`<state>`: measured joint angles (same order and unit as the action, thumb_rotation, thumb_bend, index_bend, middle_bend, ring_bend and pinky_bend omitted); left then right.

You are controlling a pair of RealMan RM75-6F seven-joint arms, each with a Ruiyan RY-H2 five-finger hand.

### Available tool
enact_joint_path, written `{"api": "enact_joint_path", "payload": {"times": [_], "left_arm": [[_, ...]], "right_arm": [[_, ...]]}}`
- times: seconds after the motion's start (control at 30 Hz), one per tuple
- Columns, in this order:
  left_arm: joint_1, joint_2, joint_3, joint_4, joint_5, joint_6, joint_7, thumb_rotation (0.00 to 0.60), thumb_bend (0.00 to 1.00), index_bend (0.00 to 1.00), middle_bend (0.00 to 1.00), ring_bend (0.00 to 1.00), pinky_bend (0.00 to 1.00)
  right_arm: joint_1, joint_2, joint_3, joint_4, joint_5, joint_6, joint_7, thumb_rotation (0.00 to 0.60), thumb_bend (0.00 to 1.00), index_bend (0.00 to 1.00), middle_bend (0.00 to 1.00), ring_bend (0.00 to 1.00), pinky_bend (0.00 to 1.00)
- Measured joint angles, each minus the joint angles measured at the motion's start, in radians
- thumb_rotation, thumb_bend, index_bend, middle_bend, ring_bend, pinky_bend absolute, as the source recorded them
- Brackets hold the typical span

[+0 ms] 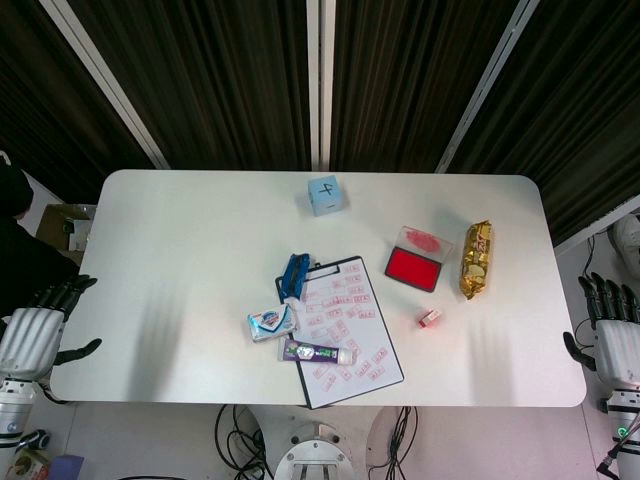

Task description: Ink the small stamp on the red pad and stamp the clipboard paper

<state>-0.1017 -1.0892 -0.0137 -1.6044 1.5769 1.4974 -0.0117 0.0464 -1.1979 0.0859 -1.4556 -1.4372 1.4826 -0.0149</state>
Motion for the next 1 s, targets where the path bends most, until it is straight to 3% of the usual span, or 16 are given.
{"api": "enact_joint_path", "payload": {"times": [0.4,0.5,0.6,0.73,0.83,1.0], "left_arm": [[0.000,0.002,0.000,0.003,0.000,0.004,-0.007,0.600,0.00,0.17,0.17,0.16,0.25],[-0.002,0.000,-0.002,0.005,0.000,0.002,-0.011,0.600,0.00,0.17,0.17,0.16,0.25],[-0.005,-0.002,-0.001,0.010,-0.002,-0.005,-0.014,0.600,0.00,0.17,0.17,0.16,0.25],[-0.011,-0.006,-0.002,0.014,-0.004,-0.013,-0.018,0.600,0.00,0.17,0.17,0.16,0.25],[-0.012,-0.013,-0.004,0.015,-0.003,-0.010,-0.020,0.600,0.00,0.17,0.17,0.16,0.25],[-0.011,-0.021,0.005,0.020,-0.004,-0.020,-0.015,0.600,0.00,0.17,0.17,0.16,0.25]], "right_arm": [[0.010,0.000,-0.003,-0.007,-0.025,0.000,-0.007,0.600,0.22,0.00,0.00,0.01,0.03],[0.015,-0.002,-0.003,0.001,-0.047,0.011,-0.004,0.600,0.22,0.00,0.00,0.07,0.18],[0.028,-0.001,-0.008,0.012,-0.089,0.017,-0.020,0.600,0.23,0.01,0.04,0.20,0.35],[0.070,0.001,-0.026,0.013,-0.187,0.006,-0.065,0.600,0.23,0.27,0.28,0.47,0.69],[0.112,-0.017,-0.041,0.023,-0.285,-0.003,-0.122,0.600,0.24,0.39,0.38,0.62,0.85],[0.189,-0.064,-0.060,0.037,-0.363,-0.097,-0.192,0.600,0.24,0.37,0.33,0.70,0.94]]}}
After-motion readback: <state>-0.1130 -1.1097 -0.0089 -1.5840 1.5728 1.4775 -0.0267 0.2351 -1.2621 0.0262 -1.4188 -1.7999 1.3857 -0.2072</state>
